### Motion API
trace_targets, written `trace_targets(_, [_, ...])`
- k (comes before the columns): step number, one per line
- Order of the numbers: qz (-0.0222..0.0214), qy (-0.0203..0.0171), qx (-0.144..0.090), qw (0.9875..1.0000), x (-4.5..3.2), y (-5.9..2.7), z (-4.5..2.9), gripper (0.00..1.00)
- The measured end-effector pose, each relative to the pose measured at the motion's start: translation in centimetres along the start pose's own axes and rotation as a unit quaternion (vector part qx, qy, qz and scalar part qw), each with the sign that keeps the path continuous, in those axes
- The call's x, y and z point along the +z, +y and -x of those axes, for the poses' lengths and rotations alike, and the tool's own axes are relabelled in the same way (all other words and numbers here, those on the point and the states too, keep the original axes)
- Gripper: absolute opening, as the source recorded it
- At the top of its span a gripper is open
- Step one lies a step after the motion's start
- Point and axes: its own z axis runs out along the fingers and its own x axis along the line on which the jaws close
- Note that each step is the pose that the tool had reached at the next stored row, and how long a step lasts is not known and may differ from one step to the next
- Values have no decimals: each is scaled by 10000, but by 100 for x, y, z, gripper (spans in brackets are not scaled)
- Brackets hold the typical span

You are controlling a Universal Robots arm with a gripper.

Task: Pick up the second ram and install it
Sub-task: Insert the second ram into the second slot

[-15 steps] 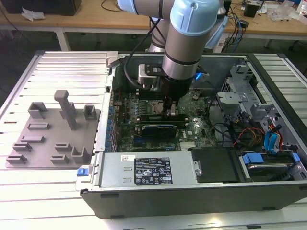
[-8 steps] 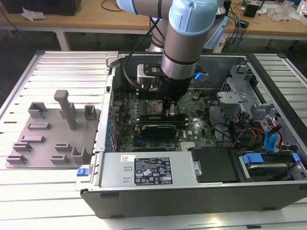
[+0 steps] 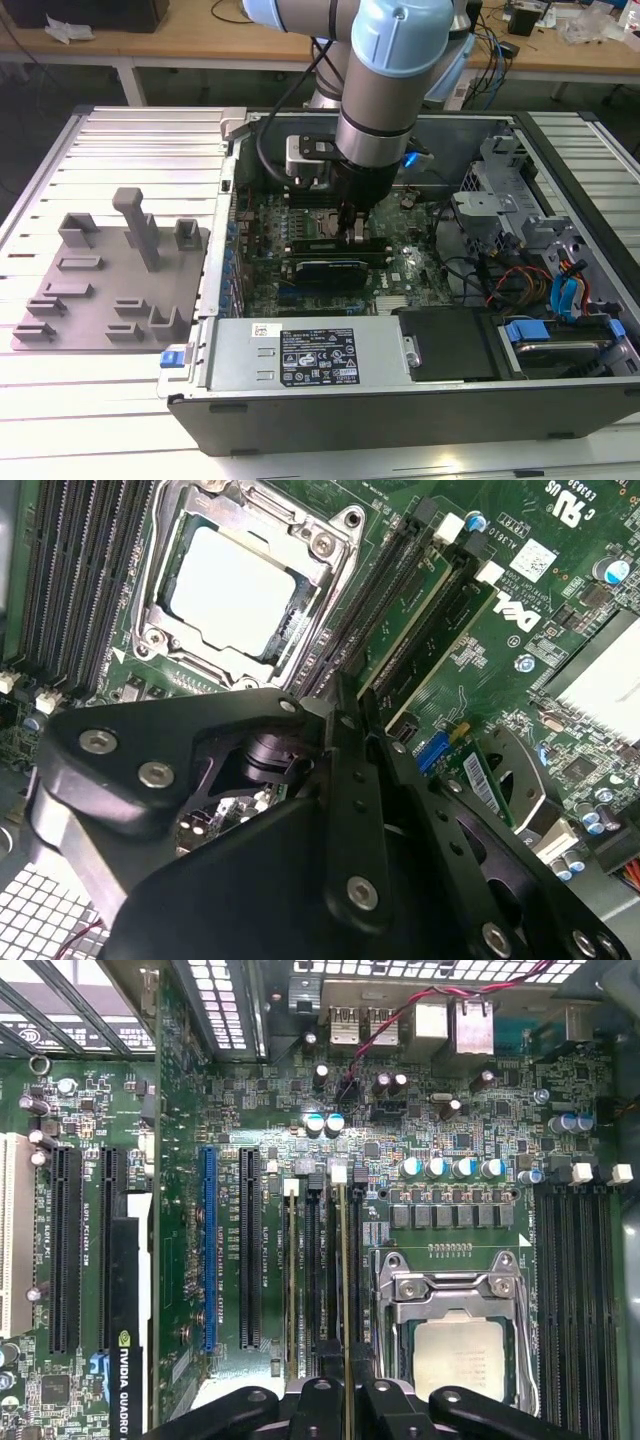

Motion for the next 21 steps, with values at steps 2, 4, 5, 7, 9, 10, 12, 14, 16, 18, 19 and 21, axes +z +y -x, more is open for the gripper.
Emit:
trace_targets(2, [-2, -3, 1, 10000, -5, 0, 2, 11])
trace_targets(4, [-1, -2, 3, 10000, -18, 1, 2, 11])
trace_targets(5, [-1, -2, 9, 10000, -20, 1, -4, 11])
trace_targets(7, [-3, -5, 42, 10000, -19, 1, -12, 11])
trace_targets(9, [-3, -4, 42, 10000, -17, 0, -13, 11])
trace_targets(10, [-3, -4, 40, 10000, -13, -1, -8, 11])
trace_targets(12, [-2, -1, 34, 10000, -4, 0, 4, 11])
trace_targets(14, [-2, -4, 33, 10000, 12, -2, 5, 11])
trace_targets(16, [0, -3, 35, 10000, 27, -2, 3, 11])
trace_targets(18, [2, -3, 35, 10000, 33, -6, 3, 11])
trace_targets(19, [2, -2, 36, 10000, 35, -8, 3, 11])
trace_targets(21, [1, -2, 35, 10000, 36, -9, 3, 11])
